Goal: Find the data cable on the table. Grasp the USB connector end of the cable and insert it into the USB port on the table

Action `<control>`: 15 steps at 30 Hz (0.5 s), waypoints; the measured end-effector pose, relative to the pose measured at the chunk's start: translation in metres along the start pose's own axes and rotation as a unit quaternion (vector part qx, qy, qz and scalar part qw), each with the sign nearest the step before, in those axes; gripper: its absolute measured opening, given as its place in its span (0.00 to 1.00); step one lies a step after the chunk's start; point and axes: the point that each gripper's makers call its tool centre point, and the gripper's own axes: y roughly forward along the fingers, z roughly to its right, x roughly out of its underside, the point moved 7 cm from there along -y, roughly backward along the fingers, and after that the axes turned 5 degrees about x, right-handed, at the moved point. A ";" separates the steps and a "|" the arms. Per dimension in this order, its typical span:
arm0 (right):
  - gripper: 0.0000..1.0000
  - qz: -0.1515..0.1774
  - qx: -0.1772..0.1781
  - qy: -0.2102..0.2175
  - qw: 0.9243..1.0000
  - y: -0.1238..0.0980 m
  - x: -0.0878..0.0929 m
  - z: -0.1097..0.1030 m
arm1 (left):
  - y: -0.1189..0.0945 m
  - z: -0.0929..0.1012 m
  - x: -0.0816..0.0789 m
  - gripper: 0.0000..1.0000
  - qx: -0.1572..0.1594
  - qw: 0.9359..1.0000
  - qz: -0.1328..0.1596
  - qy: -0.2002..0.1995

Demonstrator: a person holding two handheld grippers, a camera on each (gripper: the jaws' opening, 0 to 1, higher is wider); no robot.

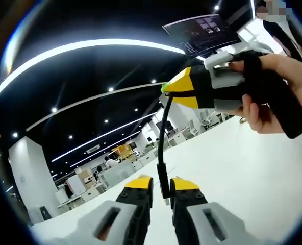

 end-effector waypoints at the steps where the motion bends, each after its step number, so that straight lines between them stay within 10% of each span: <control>1: 0.06 0.000 0.000 0.001 1.000 0.000 0.000 0.000 | -0.002 0.001 -0.001 0.12 0.000 1.000 0.000 0.005; 15: 0.06 -0.001 -0.001 0.009 1.000 -0.004 -0.001 0.001 | -0.006 -0.012 -0.007 0.07 -0.019 0.998 0.003 0.053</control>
